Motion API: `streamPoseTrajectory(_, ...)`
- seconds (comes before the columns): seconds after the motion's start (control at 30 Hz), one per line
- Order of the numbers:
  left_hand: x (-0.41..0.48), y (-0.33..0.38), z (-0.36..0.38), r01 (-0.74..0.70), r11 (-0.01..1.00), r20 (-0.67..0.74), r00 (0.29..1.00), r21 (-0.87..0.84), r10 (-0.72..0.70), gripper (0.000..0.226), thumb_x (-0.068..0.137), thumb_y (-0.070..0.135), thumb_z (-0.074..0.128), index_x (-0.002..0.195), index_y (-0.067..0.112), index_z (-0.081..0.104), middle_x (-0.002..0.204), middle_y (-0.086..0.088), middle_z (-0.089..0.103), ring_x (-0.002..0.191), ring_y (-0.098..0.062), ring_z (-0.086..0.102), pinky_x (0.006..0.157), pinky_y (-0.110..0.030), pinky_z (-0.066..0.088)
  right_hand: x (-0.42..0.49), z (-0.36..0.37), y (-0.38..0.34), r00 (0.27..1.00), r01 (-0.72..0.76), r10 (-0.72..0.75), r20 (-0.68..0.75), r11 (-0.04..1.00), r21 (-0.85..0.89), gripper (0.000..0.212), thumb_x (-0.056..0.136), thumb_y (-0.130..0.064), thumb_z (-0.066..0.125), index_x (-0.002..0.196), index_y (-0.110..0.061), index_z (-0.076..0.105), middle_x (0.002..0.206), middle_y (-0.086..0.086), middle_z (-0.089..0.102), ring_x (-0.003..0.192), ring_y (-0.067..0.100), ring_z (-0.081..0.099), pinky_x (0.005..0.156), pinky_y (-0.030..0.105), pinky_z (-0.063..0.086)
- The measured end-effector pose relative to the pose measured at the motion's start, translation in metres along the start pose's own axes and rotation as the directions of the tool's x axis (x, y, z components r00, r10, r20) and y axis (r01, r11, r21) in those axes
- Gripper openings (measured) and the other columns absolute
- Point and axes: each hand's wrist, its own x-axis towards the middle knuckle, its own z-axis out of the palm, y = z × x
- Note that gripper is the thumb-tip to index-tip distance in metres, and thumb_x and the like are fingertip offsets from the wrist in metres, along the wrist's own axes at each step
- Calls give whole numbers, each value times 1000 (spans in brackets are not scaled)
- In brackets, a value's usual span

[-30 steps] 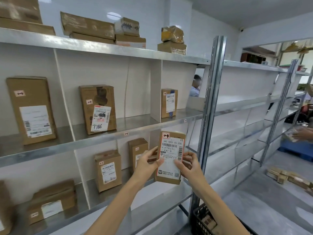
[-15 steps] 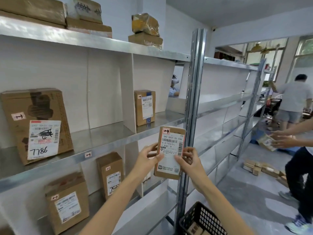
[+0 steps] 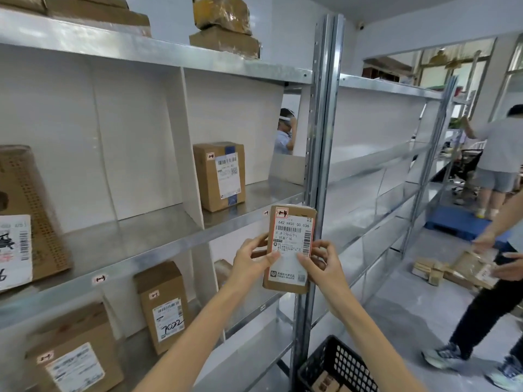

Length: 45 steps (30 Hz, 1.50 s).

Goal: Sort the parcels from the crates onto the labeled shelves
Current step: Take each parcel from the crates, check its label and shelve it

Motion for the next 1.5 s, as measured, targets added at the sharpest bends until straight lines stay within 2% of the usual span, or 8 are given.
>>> streamPoseTrajectory(0.4,66,12,68,-59,997,-120,991,-47,53,39,83,18,69,102,47,53,122,2,60,105,-11,61,68,-18,56,94,-65,-8,992,46,-47,118,999,18,53,67,-38,74,110,-23,48,114,2,62,106,18,64,79,37,59)
streamPoseTrajectory(0.57,90,14,78,-76,996,-181,981,-36,69,43,81,18,72,113,40,54,121,2,63,106,-9,60,69,-17,56,128,-76,-8,982,74,-78,173,997,30,42,78,-29,72,112,-25,49,112,-3,64,104,12,64,79,30,59)
streamPoseTrajectory(0.73,119,14,75,-102,991,-238,964,83,119,54,82,24,70,130,33,49,124,9,57,106,0,56,66,-8,51,167,-64,-3,970,103,-121,211,990,93,29,86,-21,66,107,-30,48,112,-7,66,98,5,66,69,20,56)
streamPoseTrajectory(0.83,143,15,68,-149,977,-261,947,153,185,56,82,25,71,131,37,47,117,17,55,104,11,53,82,-11,49,194,-52,0,967,117,-145,210,983,142,27,87,-18,63,106,-30,47,112,-5,66,101,9,65,70,19,55)
streamPoseTrajectory(0.93,170,15,63,-172,965,-274,935,200,224,56,82,24,71,130,38,45,112,26,52,95,24,49,72,2,43,223,-41,1,960,123,-162,228,977,176,31,87,-17,62,109,-33,47,112,-5,67,100,9,66,71,19,55)
streamPoseTrajectory(1.1,216,6,51,-147,949,-311,921,278,234,56,79,21,74,129,27,49,127,7,55,108,-1,54,84,-17,49,265,-27,6,937,82,-124,325,987,138,47,94,-18,52,138,-28,39,130,-1,59,120,21,57,100,47,47)
streamPoseTrajectory(1.23,245,-4,38,-126,927,-306,921,354,242,58,74,27,78,124,26,48,128,4,54,117,-10,52,96,-34,49,292,-22,12,918,82,-103,383,994,71,44,97,-21,46,139,-29,38,133,-2,58,122,22,55,102,49,45)
streamPoseTrajectory(1.5,279,-20,32,-147,877,-323,891,457,318,58,69,35,80,114,34,42,111,26,48,100,18,46,72,2,38,334,-19,27,893,113,-96,439,994,-13,45,98,-22,41,142,-24,34,131,-5,60,117,16,58,95,42,50)
